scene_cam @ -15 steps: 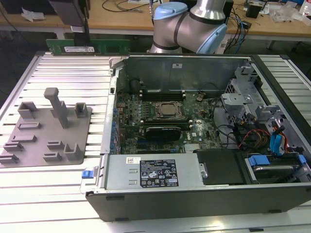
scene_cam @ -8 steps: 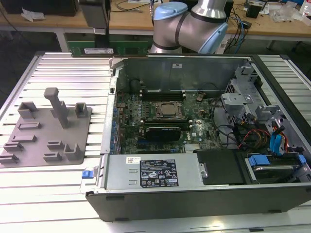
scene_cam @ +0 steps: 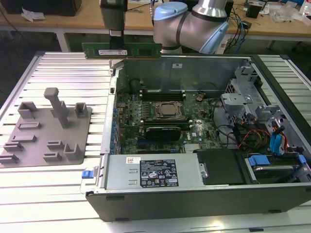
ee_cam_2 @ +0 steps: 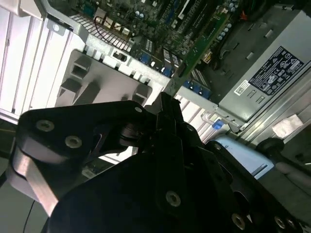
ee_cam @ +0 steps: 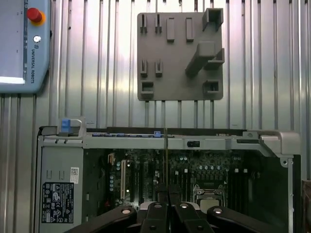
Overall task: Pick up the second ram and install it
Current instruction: 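Pick up the second ram and move it above second insertion slot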
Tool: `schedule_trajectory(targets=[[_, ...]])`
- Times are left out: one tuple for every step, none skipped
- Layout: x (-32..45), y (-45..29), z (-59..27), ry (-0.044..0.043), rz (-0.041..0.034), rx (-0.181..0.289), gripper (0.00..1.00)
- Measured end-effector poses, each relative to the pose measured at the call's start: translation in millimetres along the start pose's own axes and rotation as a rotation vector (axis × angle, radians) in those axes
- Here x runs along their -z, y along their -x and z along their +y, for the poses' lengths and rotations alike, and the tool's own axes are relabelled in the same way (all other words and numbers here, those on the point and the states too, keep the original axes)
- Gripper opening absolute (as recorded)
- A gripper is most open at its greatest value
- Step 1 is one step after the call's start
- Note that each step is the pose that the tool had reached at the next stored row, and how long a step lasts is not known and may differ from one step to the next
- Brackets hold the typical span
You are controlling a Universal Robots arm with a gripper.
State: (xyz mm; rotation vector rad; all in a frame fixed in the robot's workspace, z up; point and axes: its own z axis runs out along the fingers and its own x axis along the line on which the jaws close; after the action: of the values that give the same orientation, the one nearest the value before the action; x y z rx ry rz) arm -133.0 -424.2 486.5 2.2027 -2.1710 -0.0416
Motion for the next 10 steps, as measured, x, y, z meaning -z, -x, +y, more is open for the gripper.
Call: schedule_trajectory(targets=[[-0.8,-0.1,-8.4,0.0,0.0,0.0,0.09],[-1.7,-0.2,-13.8,0.0,-0.0001,0.0,0.09],[-2.3,-0.2,-17.3,0.0,0.0,0.0,0.09],[-3.0,-0.2,-20.5,0.0001,0.0,0.0,0.09],[-3.7,-0.3,-23.6,0.0,0.0,0.0,0.09],[-4.5,-0.3,-26.7,0.0,0.0,0.0,0.09],[-8.0,-0.4,-35.9,0.0,-0.0001,-0.001,0.09],[-10.7,-0.4,-40.8,0.0,-0.0001,-0.001,0.09],[-14.7,-0.2,-46.7,0.0,-0.0001,-0.002,0.09],[-18.4,0.2,-51.5,0.0,-0.0002,-0.002,0.09]])
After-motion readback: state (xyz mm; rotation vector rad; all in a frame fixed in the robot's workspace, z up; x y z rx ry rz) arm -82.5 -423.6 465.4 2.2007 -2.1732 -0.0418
